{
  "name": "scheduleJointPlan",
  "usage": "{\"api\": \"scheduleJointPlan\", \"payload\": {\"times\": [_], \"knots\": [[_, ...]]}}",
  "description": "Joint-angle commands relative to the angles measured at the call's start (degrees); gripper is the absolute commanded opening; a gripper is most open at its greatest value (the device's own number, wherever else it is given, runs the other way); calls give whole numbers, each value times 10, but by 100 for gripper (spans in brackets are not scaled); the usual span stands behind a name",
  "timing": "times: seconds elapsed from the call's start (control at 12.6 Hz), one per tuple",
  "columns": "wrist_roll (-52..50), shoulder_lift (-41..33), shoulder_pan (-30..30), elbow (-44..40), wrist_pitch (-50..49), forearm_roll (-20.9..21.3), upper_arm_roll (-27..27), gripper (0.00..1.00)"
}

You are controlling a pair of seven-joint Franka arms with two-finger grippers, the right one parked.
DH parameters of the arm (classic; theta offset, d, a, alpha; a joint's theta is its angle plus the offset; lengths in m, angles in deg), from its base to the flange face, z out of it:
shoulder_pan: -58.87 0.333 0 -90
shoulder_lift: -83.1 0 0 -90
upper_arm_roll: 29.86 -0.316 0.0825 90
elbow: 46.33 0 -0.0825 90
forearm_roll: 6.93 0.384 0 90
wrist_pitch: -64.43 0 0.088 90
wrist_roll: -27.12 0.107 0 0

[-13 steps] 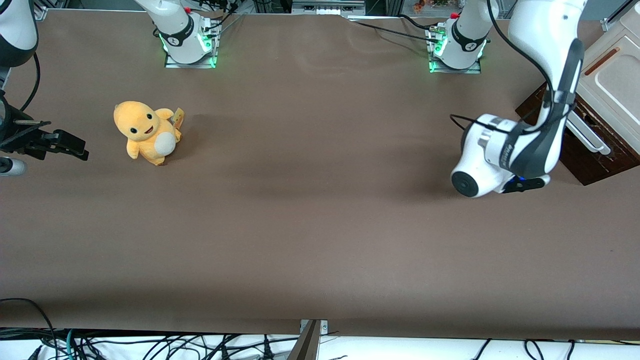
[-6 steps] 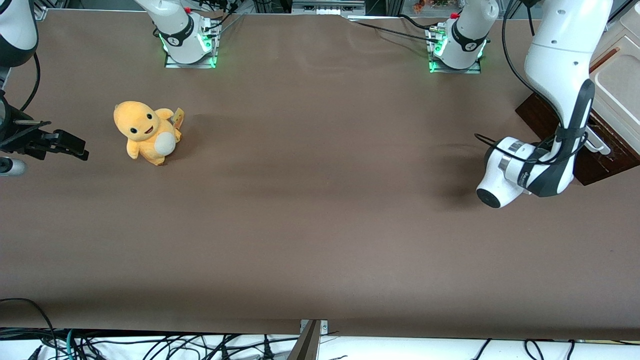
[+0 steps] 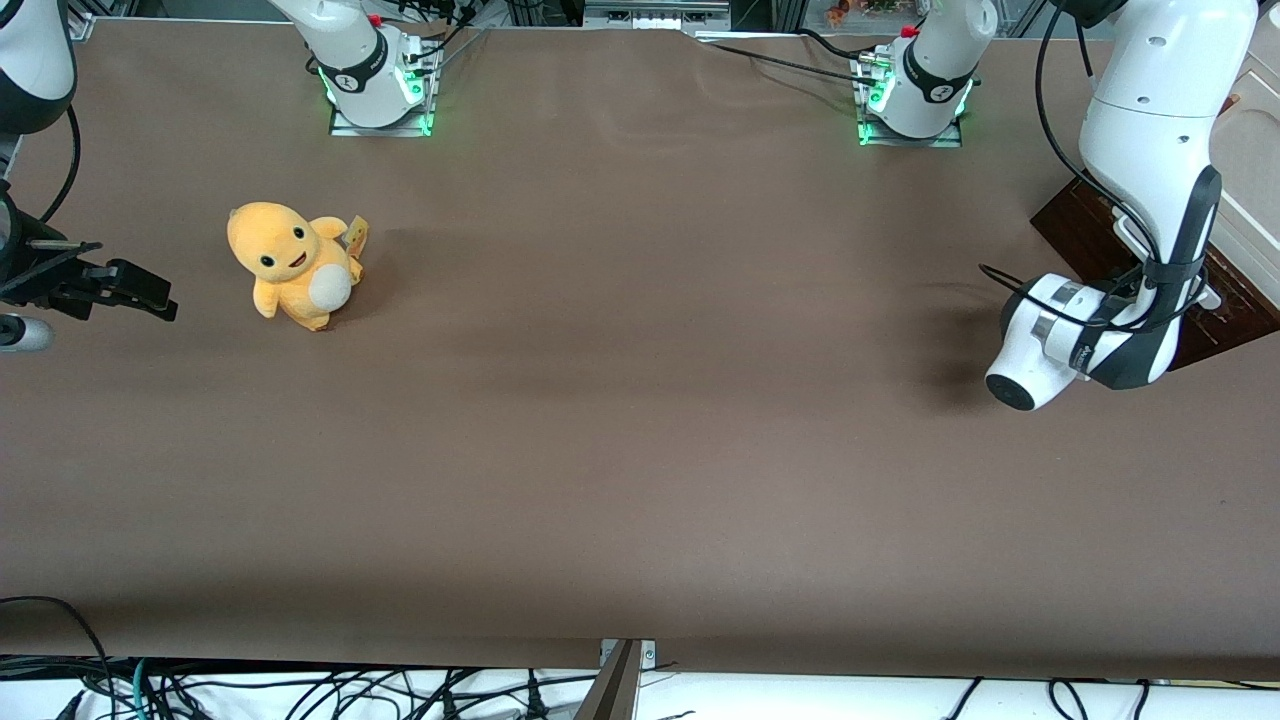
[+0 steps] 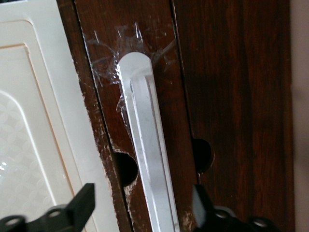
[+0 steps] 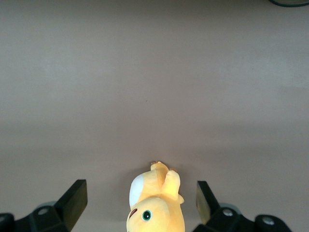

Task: Open lower drawer with left arm only
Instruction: 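Close the left gripper on the white drawer handle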

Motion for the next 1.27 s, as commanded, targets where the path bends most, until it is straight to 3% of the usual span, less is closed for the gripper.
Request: {"api": "scheduleJointPlan", "payload": {"times": [0.0,0.32,0.48,0.87,1.19], "knots": [[-14,-6,22,17,17,21,6,67],[-59,3,34,17,22,20,6,52],[-85,5,32,17,21,20,7,34],[-88,5,25,17,19,13,7,7],[-87,5,23,11,17,12,11,4]]}}
